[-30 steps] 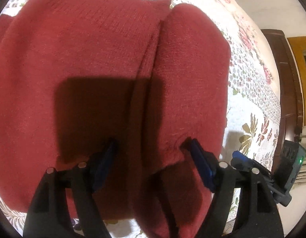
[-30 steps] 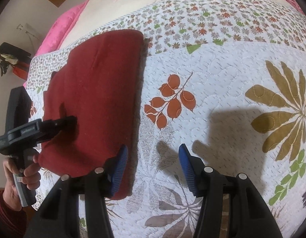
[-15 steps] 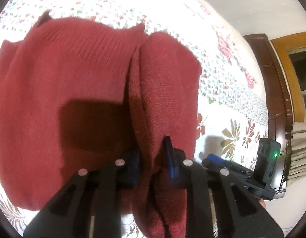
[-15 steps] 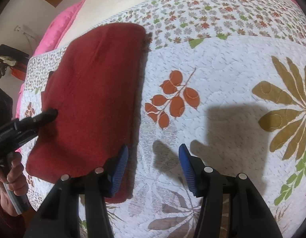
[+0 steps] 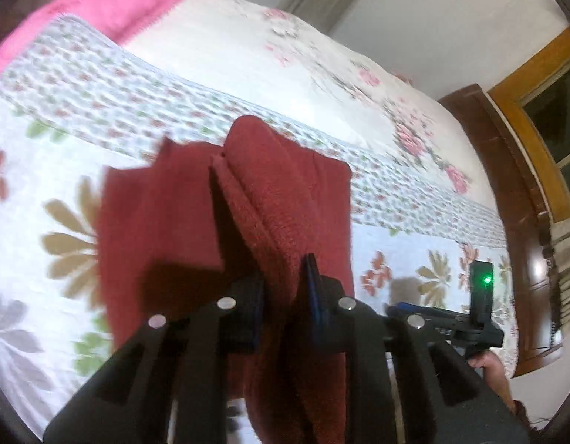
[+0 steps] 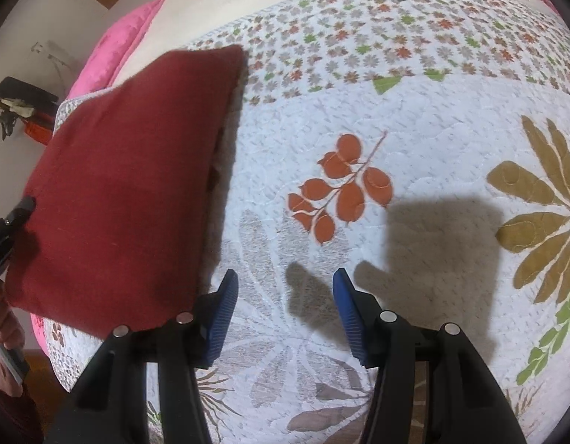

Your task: Fold small clothes

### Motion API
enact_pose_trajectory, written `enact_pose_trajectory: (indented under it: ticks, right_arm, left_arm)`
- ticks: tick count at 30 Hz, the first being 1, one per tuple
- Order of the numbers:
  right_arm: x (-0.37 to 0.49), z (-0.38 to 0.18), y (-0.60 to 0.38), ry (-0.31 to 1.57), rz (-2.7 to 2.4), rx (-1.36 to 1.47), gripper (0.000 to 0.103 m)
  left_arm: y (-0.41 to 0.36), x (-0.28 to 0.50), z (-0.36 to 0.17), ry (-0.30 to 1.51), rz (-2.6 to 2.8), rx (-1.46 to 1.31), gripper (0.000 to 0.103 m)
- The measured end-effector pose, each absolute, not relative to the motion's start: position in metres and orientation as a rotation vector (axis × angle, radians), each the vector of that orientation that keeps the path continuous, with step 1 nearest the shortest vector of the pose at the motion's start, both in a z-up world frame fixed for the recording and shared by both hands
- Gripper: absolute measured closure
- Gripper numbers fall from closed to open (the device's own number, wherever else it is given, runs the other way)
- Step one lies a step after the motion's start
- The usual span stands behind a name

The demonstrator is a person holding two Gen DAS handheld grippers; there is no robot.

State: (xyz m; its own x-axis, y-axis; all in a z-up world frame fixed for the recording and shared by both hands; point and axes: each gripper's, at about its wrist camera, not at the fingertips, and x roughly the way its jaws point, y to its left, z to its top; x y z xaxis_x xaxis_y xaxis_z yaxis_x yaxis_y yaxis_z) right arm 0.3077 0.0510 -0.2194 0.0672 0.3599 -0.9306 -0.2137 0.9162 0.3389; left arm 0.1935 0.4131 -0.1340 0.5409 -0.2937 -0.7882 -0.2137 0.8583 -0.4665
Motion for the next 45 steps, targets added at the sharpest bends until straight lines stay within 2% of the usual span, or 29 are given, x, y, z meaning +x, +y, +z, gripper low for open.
enact_pose_trajectory:
  ticks: [7,16,18,21,23,26,30,31,33,35,37,39,42,45]
  right_arm:
    - [0.300,-0.219,0.071,1.443,0.474,0.094,0.049]
    - [0.286,-0.221,0.094,1.459,0.535,0.058,0.049]
    - [0.281,-0.222,0.101,1.463,0.549,0.054,0.049]
    - [0.275,-0.222,0.113,1.467,0.583,0.058,0.047]
    - [0.269,-0.221,0.119,1.468,0.619,0.080,0.045]
    - [0.258,-0.223,0.132,1.477,0.688,0.133,0.040]
    - [0.246,-0.235,0.150,1.510,0.707,0.111,0.038]
    - [0.245,-0.239,0.154,1.522,0.706,0.116,0.038]
    - [0.243,-0.249,0.160,1.558,0.713,0.140,0.039]
    - [0.239,-0.257,0.165,1.585,0.720,0.137,0.058]
    - [0.239,-0.254,0.168,1.582,0.739,0.168,0.078]
    - [0.237,-0.242,0.165,1.547,0.773,0.161,0.081]
    - [0.234,-0.223,0.165,1.505,0.810,0.144,0.082]
    - [0.232,-0.229,0.168,1.514,0.780,0.083,0.082]
  left_arm:
    - [0.473,0.166,-0.165,1.041,0.104,-0.583,0.084]
    - [0.483,0.163,-0.216,1.113,0.151,-0.585,0.082]
    - [0.483,0.163,-0.214,1.118,0.143,-0.587,0.079]
    - [0.488,0.159,-0.203,1.133,0.139,-0.608,0.063]
    - [0.489,0.148,-0.193,1.132,0.110,-0.636,0.043]
    - [0.482,0.132,-0.186,1.152,0.081,-0.642,0.034]
    - [0.469,0.120,-0.197,1.212,0.049,-0.629,0.033]
    - [0.465,0.119,-0.202,1.229,0.055,-0.610,0.034]
    - [0.461,0.121,-0.212,1.268,0.089,-0.572,0.053]
    - [0.463,0.124,-0.222,1.293,0.117,-0.565,0.078]
    - [0.474,0.123,-0.226,1.287,0.119,-0.627,0.085]
    - [0.483,0.116,-0.215,1.245,0.121,-0.658,0.094]
    - [0.484,0.107,-0.202,1.202,0.126,-0.594,0.094]
    - [0.481,0.104,-0.213,1.231,0.122,-0.564,0.094]
